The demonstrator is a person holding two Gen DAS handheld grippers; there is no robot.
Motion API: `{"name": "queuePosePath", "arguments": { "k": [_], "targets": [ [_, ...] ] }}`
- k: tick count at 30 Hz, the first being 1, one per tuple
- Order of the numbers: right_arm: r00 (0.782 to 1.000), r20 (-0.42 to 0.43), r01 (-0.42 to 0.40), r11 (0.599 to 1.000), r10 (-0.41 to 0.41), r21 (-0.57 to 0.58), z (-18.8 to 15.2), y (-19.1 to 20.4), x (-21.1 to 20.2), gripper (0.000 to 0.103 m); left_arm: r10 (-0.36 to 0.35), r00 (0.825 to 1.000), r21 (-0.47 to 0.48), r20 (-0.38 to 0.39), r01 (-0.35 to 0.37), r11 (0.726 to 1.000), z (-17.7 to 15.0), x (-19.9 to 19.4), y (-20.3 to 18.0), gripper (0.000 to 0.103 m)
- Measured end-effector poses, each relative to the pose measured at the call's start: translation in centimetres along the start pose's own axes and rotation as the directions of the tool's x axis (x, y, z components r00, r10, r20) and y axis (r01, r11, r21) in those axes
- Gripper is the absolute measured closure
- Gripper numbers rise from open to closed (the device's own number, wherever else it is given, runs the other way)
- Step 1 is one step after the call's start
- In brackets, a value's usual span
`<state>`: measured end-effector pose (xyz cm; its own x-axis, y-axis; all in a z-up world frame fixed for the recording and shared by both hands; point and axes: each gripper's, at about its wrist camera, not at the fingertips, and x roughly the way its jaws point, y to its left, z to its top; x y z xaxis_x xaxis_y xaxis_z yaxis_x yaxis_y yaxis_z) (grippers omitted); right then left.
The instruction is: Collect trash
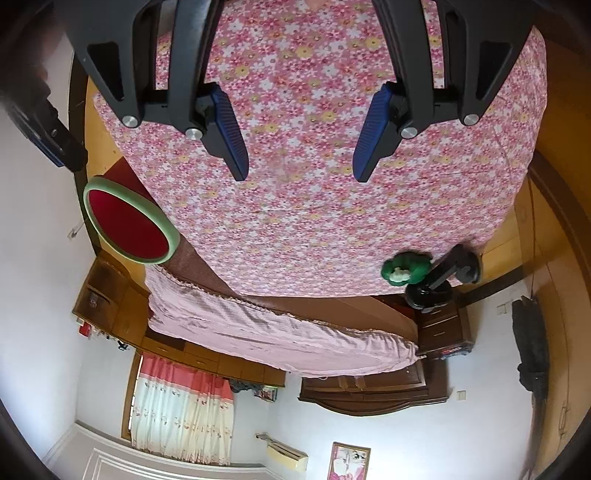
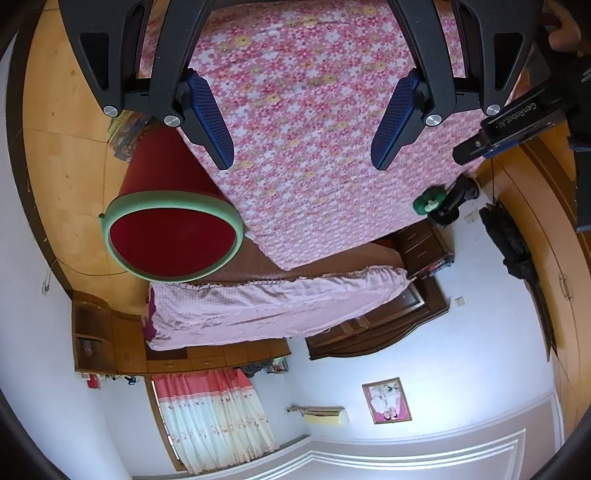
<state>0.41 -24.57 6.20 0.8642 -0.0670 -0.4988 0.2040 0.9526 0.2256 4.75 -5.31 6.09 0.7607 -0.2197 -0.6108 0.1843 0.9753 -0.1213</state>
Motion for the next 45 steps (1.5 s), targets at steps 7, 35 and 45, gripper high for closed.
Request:
{"name": "queuePosePath", "arguments": {
  "k": [7,35,45],
  "targets": [
    [1.000,0.005,0.000,1.000,0.000,0.001,-0.28,0.13,-0.18,0.025,0.017,1.000,-0.003,0.006,-0.017,1.000,-0.11,-0.24,0.19,0.044],
    [1.000,0.004,-0.005,1.000,0.005,-0.009,-0.36,0.58,-0.39,0.025,0.026,0.999,-0.005,0.028,-0.026,1.000,-0.11,-0.72,0.25,0.044],
    [1.000,0.003,-0.005,1.000,0.005,-0.009,-0.35,0.69,-0.46,0.025,0.026,0.999,-0.005,0.028,-0.026,1.000,-0.11,-0.72,0.25,0.044]
  ]
}}
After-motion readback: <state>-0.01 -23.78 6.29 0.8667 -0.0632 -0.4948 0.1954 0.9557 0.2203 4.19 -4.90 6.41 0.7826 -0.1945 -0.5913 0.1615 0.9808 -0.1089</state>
